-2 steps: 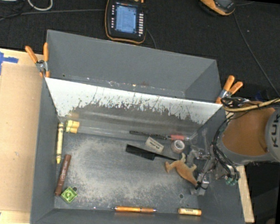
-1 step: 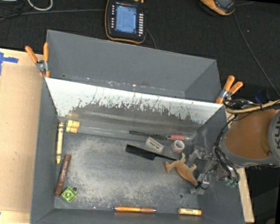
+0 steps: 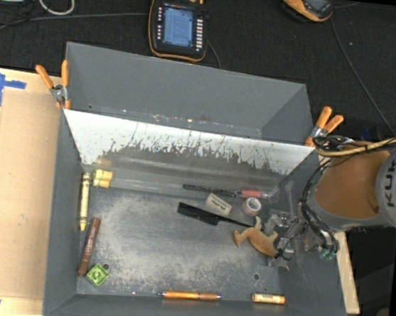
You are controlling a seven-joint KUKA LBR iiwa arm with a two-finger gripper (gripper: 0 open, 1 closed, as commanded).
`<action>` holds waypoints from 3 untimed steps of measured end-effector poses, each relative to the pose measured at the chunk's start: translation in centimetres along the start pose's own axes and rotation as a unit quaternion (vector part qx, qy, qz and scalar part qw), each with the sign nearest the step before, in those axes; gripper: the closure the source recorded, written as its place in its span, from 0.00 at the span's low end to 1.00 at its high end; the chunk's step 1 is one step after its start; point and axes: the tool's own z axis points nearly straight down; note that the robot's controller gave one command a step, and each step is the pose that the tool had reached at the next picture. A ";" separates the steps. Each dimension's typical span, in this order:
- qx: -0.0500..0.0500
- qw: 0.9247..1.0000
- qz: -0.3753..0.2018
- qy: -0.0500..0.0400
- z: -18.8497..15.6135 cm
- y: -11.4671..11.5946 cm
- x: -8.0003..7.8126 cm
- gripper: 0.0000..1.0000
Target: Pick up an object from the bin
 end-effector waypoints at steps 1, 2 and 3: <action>0.000 1.000 0.000 0.000 0.0 0.0 0.0 1.00; -0.002 1.000 -0.001 0.006 -2.7 0.2 0.4 1.00; -0.001 1.000 -0.001 0.004 -6.5 0.2 0.2 1.00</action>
Offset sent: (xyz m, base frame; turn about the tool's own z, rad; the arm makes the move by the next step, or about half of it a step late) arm -0.0001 0.0001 0.1209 -0.0005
